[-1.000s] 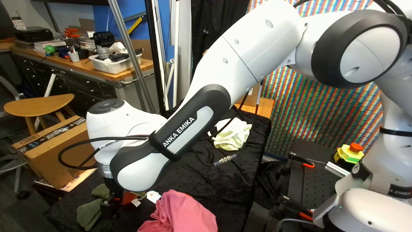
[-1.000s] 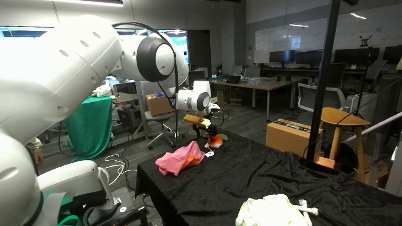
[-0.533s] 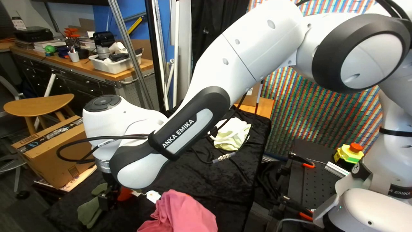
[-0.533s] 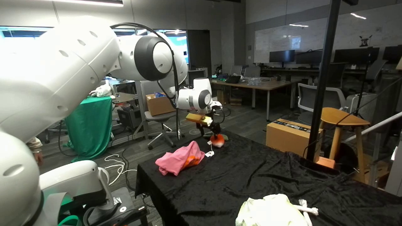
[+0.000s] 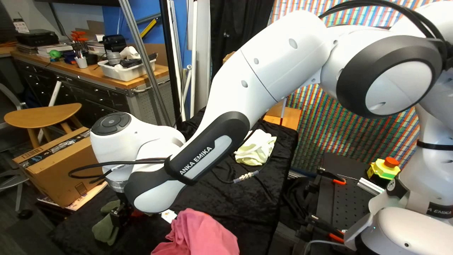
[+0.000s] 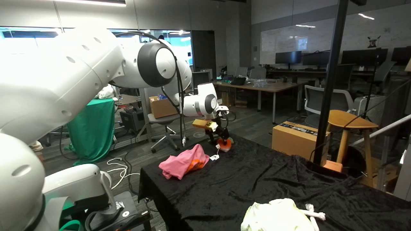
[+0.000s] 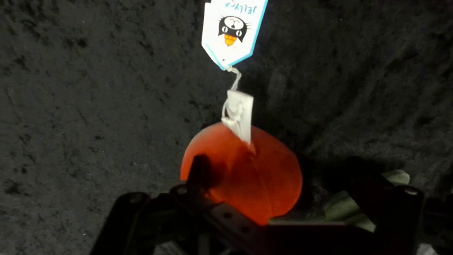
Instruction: Gather all the objects on the table and put them in one place
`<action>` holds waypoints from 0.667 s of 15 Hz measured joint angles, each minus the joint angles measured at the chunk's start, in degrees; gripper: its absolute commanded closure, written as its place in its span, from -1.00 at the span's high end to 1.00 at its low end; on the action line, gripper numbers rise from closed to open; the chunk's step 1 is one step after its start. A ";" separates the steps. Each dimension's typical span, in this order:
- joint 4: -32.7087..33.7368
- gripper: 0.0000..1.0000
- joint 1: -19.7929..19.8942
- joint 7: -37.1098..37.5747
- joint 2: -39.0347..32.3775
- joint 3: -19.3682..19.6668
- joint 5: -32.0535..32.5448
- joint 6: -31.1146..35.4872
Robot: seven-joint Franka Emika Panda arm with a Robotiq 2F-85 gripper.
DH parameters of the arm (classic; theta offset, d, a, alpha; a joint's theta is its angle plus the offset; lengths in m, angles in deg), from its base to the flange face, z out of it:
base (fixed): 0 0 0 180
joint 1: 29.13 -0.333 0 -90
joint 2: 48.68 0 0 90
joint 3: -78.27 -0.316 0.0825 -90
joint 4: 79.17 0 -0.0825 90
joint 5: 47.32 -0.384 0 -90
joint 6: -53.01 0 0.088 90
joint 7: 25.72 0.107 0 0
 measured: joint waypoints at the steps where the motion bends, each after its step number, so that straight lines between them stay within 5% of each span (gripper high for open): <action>1: 0.43 0.49 -0.10 0.66 -0.41 0.31 0.00 -0.08; 3: 1.20 0.40 -0.16 1.79 -1.09 0.74 0.00 -0.26; 10: 2.49 -0.69 -0.15 3.99 -1.49 1.53 0.00 -1.27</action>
